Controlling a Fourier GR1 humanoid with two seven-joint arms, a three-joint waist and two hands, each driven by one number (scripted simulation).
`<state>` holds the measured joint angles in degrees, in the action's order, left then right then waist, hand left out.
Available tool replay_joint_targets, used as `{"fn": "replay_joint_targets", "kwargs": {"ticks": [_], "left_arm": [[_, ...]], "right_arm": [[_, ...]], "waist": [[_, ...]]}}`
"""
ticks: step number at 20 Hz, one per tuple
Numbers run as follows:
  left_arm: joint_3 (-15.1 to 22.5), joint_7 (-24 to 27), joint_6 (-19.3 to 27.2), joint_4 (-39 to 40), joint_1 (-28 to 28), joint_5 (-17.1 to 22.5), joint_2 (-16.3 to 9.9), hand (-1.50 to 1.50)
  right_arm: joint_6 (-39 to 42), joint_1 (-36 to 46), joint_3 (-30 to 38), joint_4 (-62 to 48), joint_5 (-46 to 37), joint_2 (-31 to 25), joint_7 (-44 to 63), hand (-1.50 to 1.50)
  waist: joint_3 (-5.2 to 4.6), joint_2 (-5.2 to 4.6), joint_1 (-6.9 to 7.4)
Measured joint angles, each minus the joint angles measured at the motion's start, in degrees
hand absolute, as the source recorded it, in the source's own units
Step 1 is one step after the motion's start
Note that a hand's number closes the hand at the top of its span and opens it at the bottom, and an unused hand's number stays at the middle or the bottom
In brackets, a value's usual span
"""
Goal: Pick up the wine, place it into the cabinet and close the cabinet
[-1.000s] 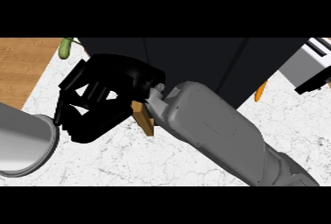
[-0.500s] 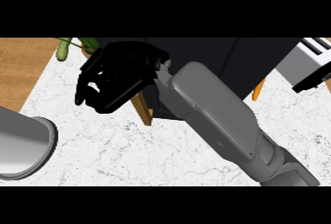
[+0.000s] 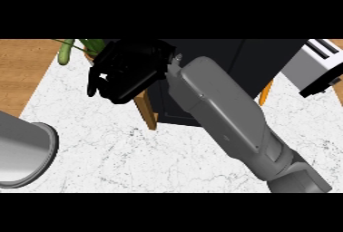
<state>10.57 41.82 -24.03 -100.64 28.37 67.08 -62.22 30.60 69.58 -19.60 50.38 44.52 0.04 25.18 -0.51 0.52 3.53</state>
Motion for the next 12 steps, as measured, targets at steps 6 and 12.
{"fn": "replay_joint_targets", "kwargs": {"ticks": [6,12], "left_arm": [[-0.61,-1.14,0.26,-0.23,-0.93,-0.47,0.87,-1.5],[-1.11,-1.53,1.18,-0.46,-1.5,-1.73,1.29,-1.5]], "right_arm": [[-0.44,-0.01,0.78,-1.74,-2.71,-0.32,-4.25,1.5],[-0.95,-1.18,0.49,-0.96,-5.0,-0.72,-7.68,1.5]], "waist": [[-0.53,0.3,0.51],[-1.02,0.5,0.96]]}}
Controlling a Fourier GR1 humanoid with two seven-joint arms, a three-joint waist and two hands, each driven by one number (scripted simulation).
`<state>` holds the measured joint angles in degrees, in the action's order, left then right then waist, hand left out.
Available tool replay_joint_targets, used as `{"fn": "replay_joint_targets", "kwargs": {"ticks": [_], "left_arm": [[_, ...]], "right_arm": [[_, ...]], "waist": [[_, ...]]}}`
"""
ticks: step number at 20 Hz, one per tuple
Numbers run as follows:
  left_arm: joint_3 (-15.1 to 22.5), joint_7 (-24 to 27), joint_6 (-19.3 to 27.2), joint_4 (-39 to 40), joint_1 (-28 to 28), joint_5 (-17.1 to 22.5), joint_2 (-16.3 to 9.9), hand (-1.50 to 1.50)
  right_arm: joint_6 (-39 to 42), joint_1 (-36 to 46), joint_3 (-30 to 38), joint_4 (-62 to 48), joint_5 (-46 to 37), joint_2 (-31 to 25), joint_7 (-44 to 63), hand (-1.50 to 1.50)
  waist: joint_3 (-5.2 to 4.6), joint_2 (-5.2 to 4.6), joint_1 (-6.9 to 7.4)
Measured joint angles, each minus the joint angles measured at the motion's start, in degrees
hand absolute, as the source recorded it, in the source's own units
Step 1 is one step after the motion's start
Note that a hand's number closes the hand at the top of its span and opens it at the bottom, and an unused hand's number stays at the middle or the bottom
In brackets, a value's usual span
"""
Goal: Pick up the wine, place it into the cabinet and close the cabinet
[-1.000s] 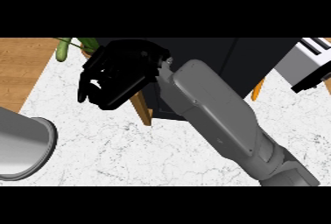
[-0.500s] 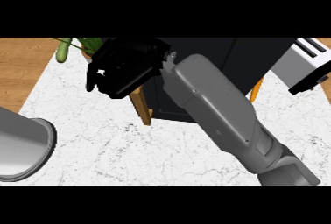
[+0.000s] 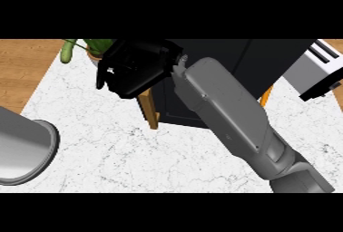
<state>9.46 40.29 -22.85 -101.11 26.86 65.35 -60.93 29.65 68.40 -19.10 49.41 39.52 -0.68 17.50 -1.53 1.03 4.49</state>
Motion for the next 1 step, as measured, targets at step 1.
{"fn": "replay_joint_targets", "kwargs": {"ticks": [1], "left_arm": [[-0.07,0.0,0.16,0.04,-0.03,-0.42,0.02,-1.5]], "right_arm": [[0.04,-0.11,0.0,0.05,-0.14,-0.01,-0.38,1.5]], "waist": [[-0.04,0.0,0.02]]}}
